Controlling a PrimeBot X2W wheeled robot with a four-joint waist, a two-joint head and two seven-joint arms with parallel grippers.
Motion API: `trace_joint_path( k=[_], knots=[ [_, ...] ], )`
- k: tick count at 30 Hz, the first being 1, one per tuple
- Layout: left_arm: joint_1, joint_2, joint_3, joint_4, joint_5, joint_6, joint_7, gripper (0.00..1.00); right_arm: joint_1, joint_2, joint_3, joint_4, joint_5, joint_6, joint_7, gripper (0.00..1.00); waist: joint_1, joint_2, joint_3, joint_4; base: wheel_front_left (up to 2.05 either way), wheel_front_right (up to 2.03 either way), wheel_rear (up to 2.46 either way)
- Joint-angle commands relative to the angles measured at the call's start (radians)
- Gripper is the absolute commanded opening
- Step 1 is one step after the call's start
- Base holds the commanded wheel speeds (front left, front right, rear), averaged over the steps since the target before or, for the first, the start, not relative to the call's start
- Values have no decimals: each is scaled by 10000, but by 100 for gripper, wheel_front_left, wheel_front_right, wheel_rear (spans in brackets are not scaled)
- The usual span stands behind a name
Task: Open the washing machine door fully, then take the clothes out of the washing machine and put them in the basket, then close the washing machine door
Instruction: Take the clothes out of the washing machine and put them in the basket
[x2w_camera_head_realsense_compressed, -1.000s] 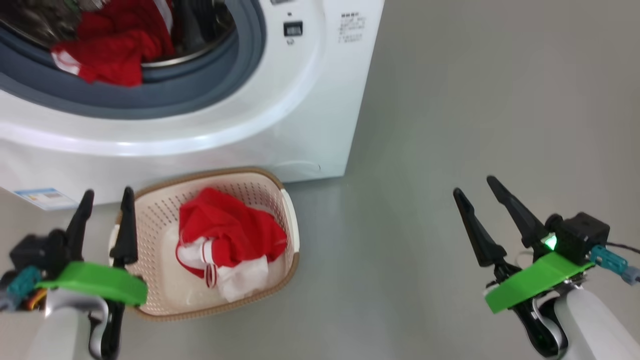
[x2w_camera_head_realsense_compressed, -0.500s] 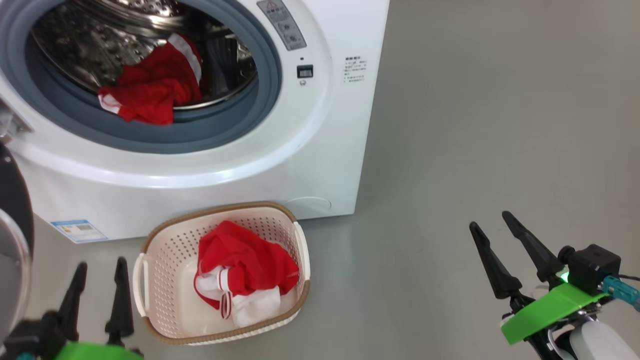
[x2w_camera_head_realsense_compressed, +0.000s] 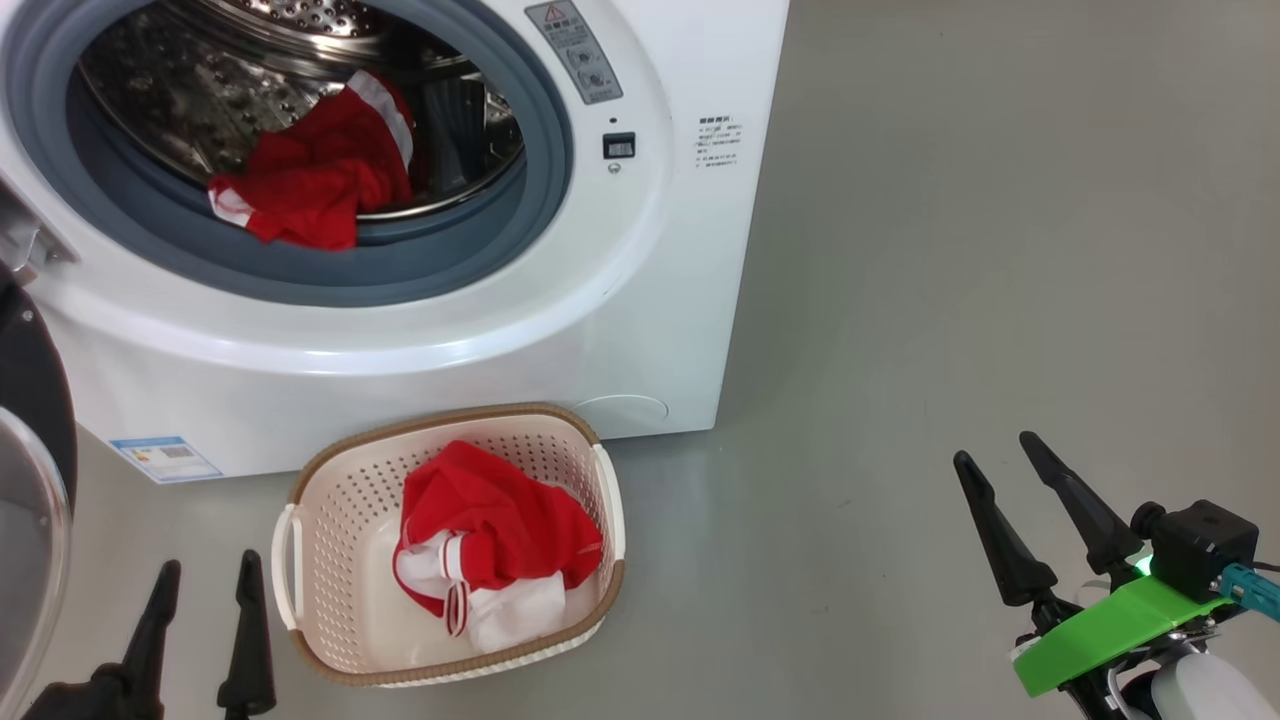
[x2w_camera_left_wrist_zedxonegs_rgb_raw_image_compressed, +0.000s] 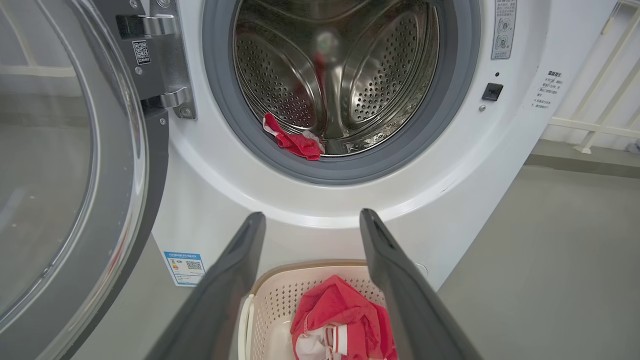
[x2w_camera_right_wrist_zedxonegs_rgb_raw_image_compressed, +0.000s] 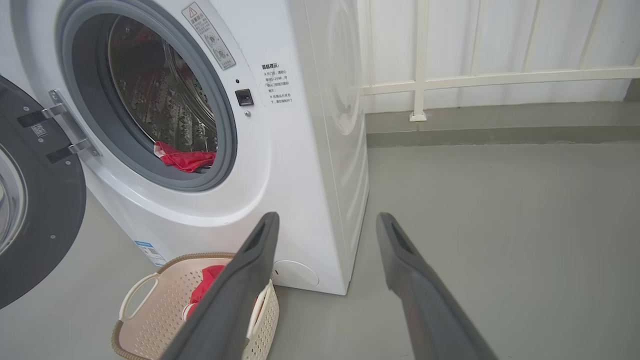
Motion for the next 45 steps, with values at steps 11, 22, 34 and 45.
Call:
trace_joint_path(
  k=[11, 22, 34, 45],
  knots=[
    [-1785, 606, -427, 973, -86, -31, -122, 100, -239, 158, 30, -389, -79, 16, -118, 100, 0, 0, 640, 46, 0, 0, 0],
    [-5735, 1138, -1690, 3064, 347, -31, 625, 100, -1166, 589, 159, -444, -315, 16, -118, 100, 0, 0, 2003, -4, 0, 0, 0],
    [-9579, 1220, -2548, 5732, 1315, 237, 1776, 100, -1967, 867, 350, -469, -476, 16, -118, 100, 0, 0, 2995, -183, 0, 0, 0],
    [-12183, 1513, -3575, 8335, 2542, 687, 2740, 100, -2550, 1121, 788, -414, -596, 16, -118, 100, 0, 0, 3584, -562, 0, 0, 0]
  ],
)
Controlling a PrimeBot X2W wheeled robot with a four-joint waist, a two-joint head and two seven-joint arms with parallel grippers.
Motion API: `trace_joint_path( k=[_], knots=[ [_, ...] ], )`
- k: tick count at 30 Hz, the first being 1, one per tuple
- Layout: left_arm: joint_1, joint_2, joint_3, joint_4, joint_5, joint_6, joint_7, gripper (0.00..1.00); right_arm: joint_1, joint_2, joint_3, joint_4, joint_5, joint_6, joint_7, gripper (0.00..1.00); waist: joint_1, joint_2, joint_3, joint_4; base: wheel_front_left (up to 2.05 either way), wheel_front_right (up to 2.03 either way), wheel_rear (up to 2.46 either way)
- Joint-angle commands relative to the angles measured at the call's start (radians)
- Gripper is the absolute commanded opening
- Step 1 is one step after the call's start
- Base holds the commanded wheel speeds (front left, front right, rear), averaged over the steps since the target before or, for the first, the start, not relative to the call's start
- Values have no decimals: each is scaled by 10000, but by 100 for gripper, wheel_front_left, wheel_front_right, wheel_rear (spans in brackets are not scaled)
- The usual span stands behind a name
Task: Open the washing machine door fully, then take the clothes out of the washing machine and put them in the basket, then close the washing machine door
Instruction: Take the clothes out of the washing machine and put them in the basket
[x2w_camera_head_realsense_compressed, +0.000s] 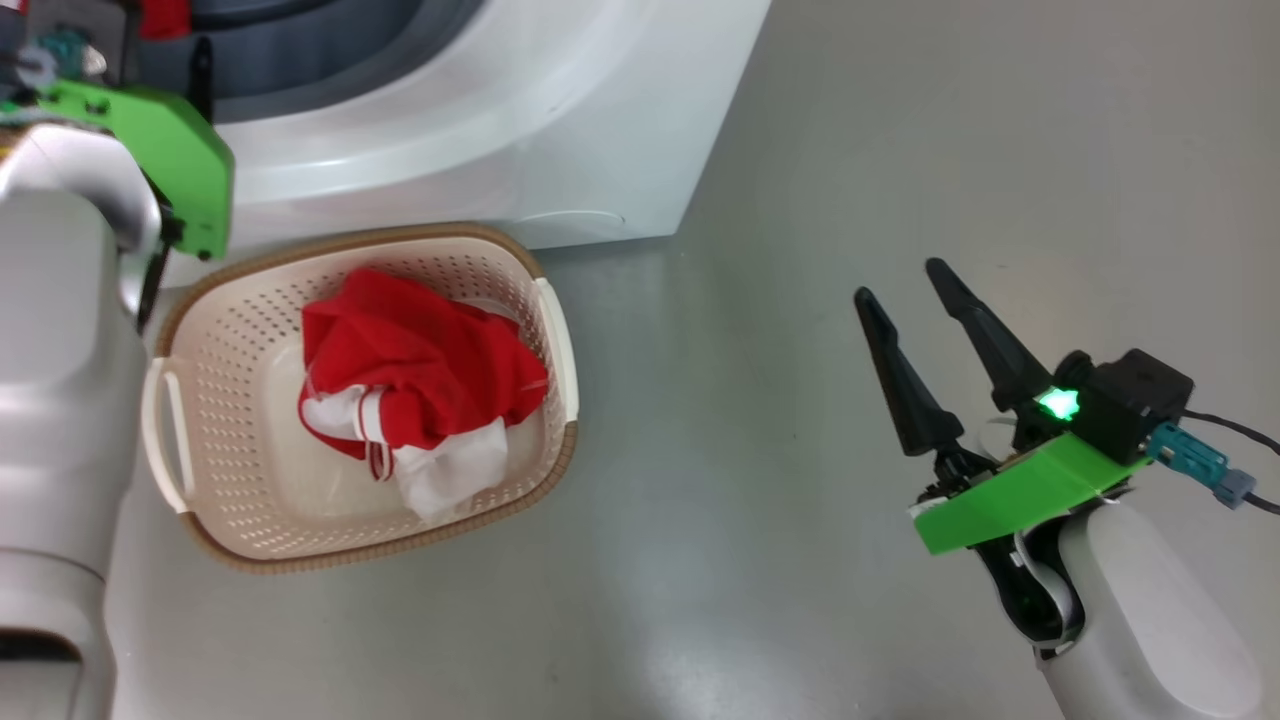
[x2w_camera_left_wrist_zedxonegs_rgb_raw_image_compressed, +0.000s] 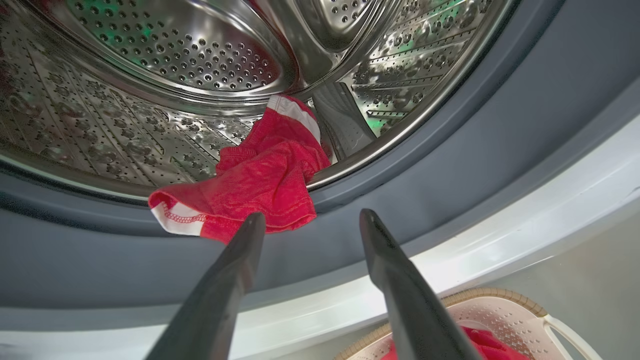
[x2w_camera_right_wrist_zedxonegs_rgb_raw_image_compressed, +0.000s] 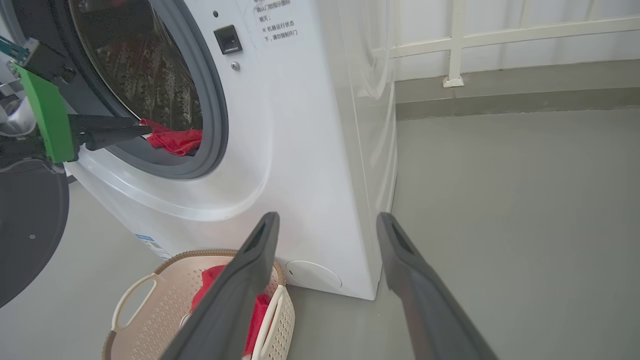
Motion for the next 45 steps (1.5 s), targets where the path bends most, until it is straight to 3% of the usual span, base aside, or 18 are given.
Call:
trace_joint_path(
  k=[1, 17, 45],
  knots=[
    [-462, 501, 60, 23, 154, 156, 90, 100, -25, 62, 241, -207, -158, 16, -118, 100, 0, 0, 182, -182, 0, 0, 0],
    [-2474, 1127, -619, 2062, 644, 90, 392, 100, -449, 578, 714, -238, -183, 16, -118, 100, 0, 0, 1072, -1117, 0, 0, 0],
    [-3240, 2222, -1228, 2699, 675, 206, 422, 100, -1150, 652, 1221, -147, -18, 16, -118, 100, 0, 0, 1704, -1667, 0, 0, 0]
  ],
)
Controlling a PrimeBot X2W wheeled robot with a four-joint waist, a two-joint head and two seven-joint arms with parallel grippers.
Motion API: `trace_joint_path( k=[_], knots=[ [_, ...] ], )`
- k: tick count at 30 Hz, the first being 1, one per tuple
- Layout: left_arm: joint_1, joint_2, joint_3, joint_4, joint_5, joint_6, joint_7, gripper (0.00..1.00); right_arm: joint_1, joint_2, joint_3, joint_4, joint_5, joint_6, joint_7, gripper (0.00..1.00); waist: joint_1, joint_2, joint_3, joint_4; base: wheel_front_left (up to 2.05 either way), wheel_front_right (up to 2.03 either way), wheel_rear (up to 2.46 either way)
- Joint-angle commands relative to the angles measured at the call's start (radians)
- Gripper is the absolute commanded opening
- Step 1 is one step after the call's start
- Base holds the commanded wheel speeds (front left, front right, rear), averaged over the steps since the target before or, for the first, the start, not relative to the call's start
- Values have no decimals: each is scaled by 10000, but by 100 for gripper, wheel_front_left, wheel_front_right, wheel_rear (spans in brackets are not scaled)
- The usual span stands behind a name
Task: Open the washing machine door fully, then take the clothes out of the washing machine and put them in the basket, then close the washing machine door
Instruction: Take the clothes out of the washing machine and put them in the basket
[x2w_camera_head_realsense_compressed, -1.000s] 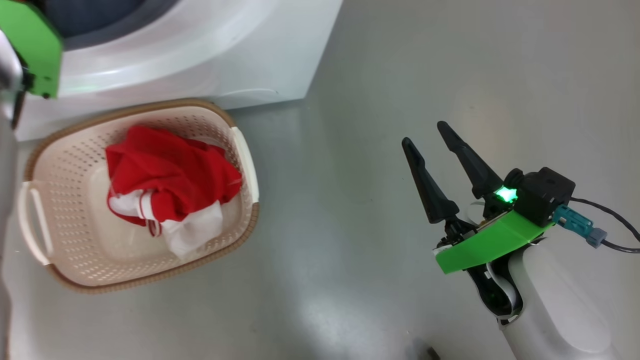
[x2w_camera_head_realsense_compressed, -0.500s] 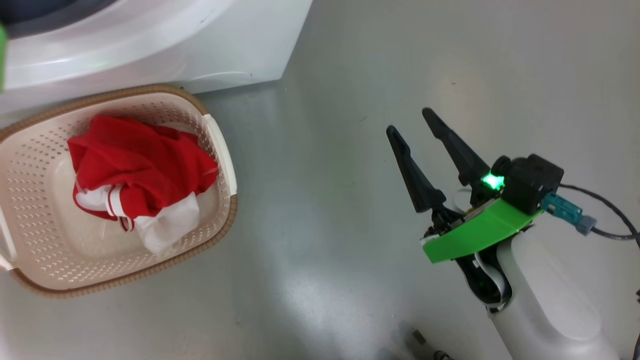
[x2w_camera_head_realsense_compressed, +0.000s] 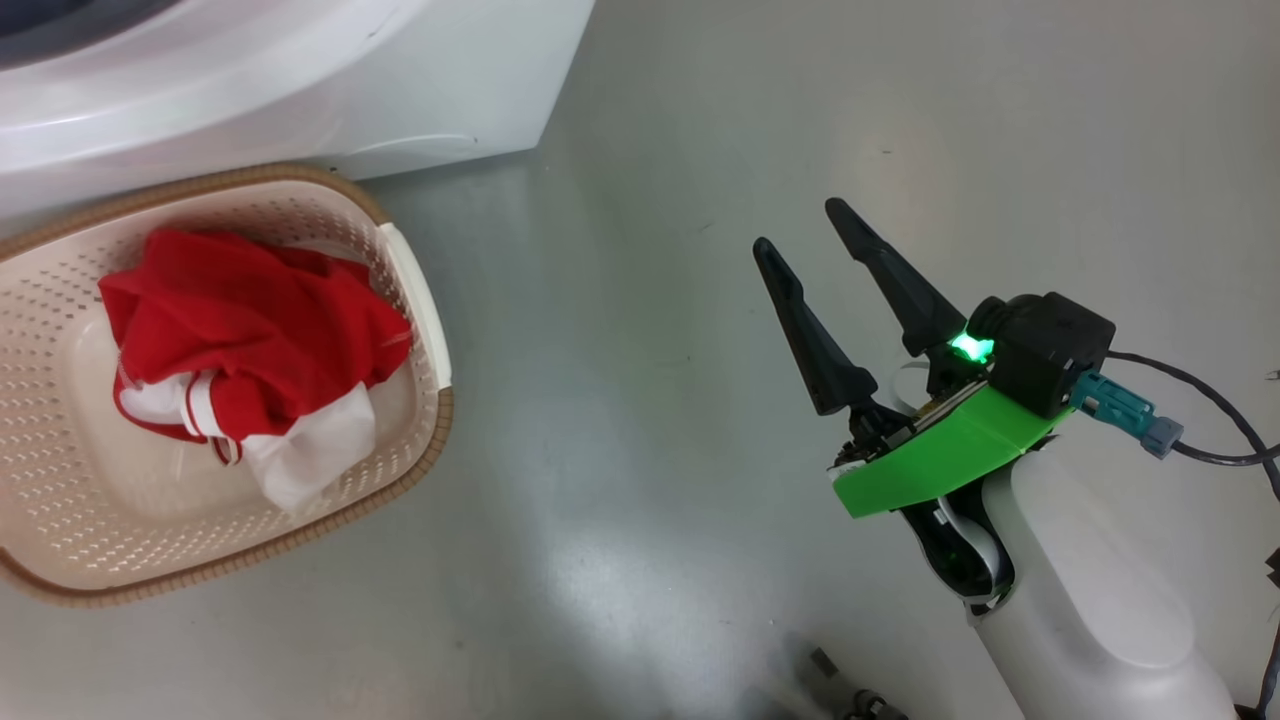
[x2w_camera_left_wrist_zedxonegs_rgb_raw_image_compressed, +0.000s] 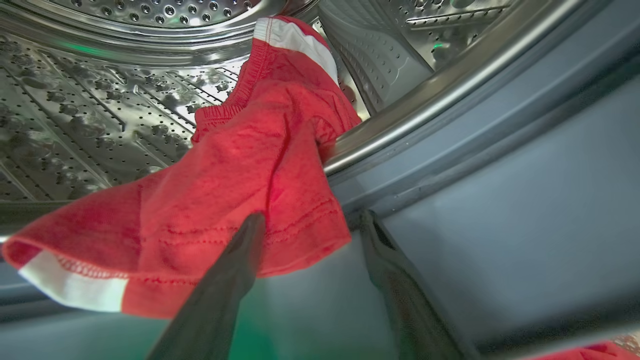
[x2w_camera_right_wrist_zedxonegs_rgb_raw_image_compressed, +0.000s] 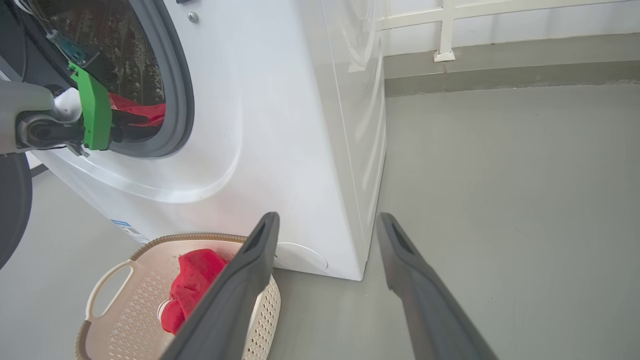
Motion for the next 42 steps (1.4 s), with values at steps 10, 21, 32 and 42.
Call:
trace_joint_path(
  k=[10, 21, 32, 42],
  knots=[
    [-321, 659, -23, -84, -201, 166, -158, 11, 167, -61, 139, -315, -25, 16, -118, 100, 0, 0, 88, -106, 0, 0, 0],
    [-169, 136, 468, -103, -1100, 45, -1447, 0, 212, -195, -163, -325, -118, 16, -118, 100, 0, 0, -176, 318, 0, 0, 0],
    [424, -918, 1597, -298, -2718, -303, -3053, 0, 470, -498, -389, -248, -106, 16, -118, 100, 0, 0, -1000, 986, 0, 0, 0],
    [2111, -1375, 2461, -2774, -3809, -595, -3300, 0, 1035, -933, -776, -230, 41, 16, -118, 100, 0, 0, -1891, 1491, 0, 0, 0]
  ],
)
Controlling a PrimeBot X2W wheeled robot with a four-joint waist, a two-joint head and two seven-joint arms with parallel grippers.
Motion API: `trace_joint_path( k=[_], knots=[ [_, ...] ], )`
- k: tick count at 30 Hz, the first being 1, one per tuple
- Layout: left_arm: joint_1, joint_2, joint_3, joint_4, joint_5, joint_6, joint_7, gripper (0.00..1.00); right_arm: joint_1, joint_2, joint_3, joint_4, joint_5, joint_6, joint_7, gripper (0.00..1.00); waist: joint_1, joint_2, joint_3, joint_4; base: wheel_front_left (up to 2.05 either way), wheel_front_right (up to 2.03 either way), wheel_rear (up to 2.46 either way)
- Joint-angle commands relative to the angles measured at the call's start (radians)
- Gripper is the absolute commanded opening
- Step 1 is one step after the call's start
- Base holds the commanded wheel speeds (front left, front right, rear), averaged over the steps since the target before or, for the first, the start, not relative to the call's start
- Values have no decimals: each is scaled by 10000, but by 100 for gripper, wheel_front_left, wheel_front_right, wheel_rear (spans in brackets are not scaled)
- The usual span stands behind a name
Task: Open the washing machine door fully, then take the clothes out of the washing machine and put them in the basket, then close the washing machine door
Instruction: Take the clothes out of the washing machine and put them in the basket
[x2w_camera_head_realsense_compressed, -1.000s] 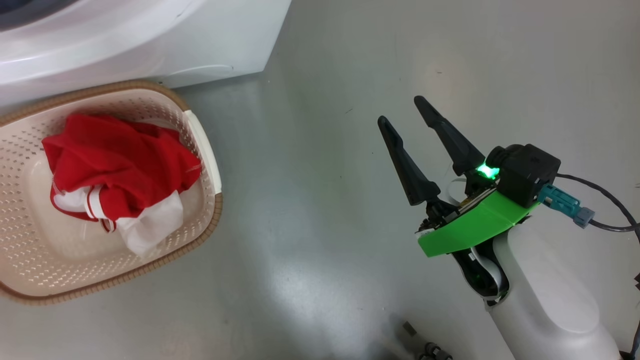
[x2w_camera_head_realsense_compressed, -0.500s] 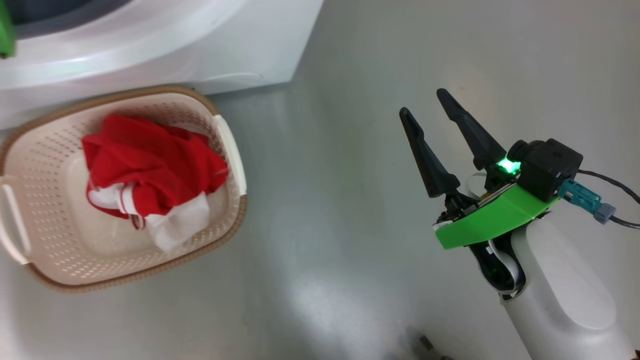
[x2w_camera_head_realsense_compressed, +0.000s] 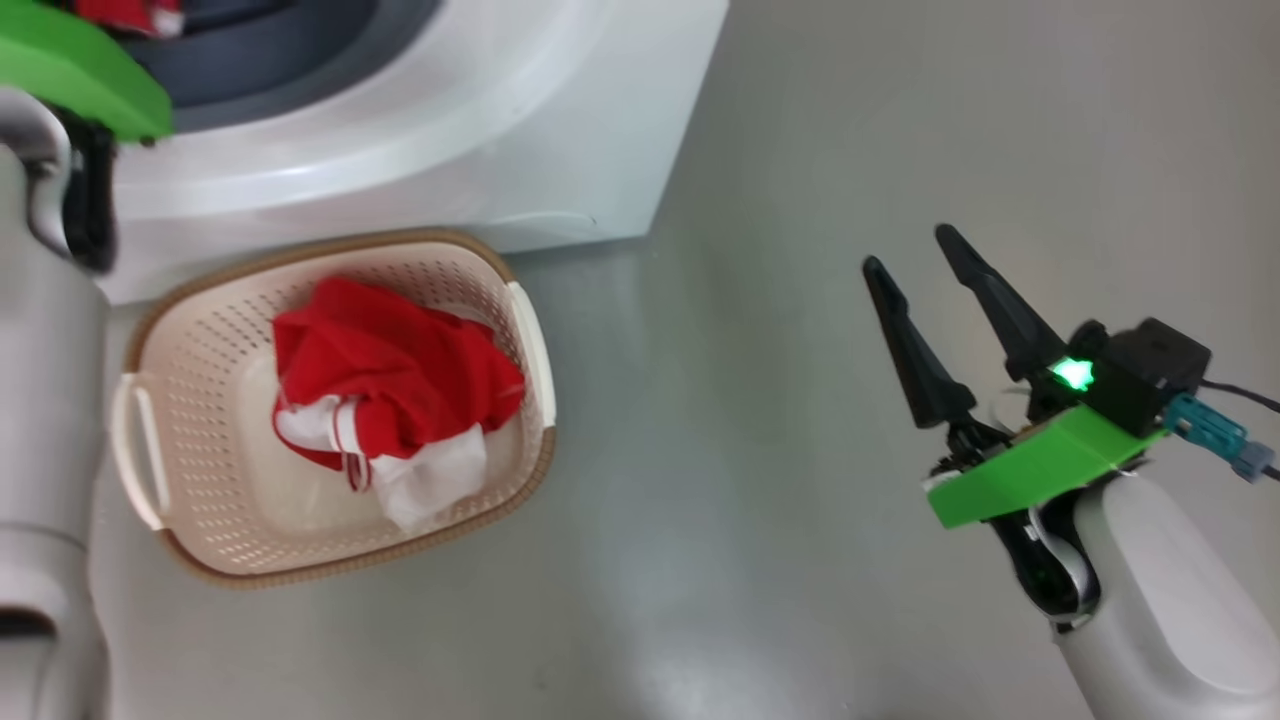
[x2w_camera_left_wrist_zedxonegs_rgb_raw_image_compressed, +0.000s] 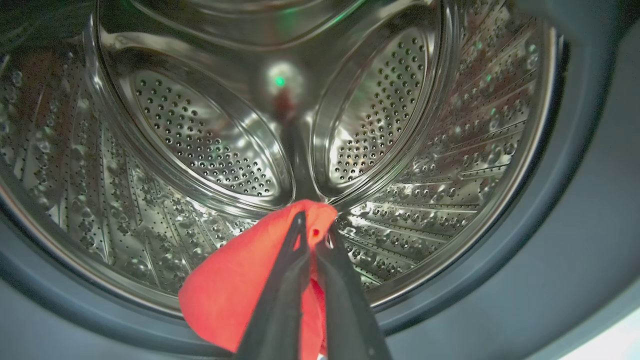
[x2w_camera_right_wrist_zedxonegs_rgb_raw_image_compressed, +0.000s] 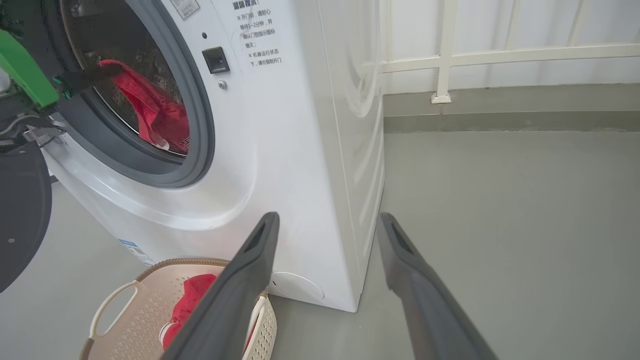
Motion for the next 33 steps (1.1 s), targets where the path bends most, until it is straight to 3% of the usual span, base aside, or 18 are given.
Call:
trace_joint_path(
  k=[1, 11, 25, 33],
  knots=[
    [339, 384, 223, -544, -60, -77, -118, 0, 379, -99, 79, -224, 7, 16, -117, 100, 0, 0, -372, 270, 0, 0, 0],
    [3174, 164, 1014, -3744, -35, -98, -121, 0, 1145, -432, -327, -249, 91, 16, -117, 100, 0, 0, -1228, 604, 0, 0, 0],
    [6474, -561, 2586, -8462, 313, -90, -121, 0, 2003, -544, -1026, -586, 66, 16, -117, 100, 0, 0, -1763, 999, 0, 0, 0],
    [7783, -769, 2758, -10033, 422, -12, -122, 0, 2150, -550, -1117, -699, 39, 16, -117, 100, 0, 0, -1762, 1042, 0, 0, 0]
  ],
)
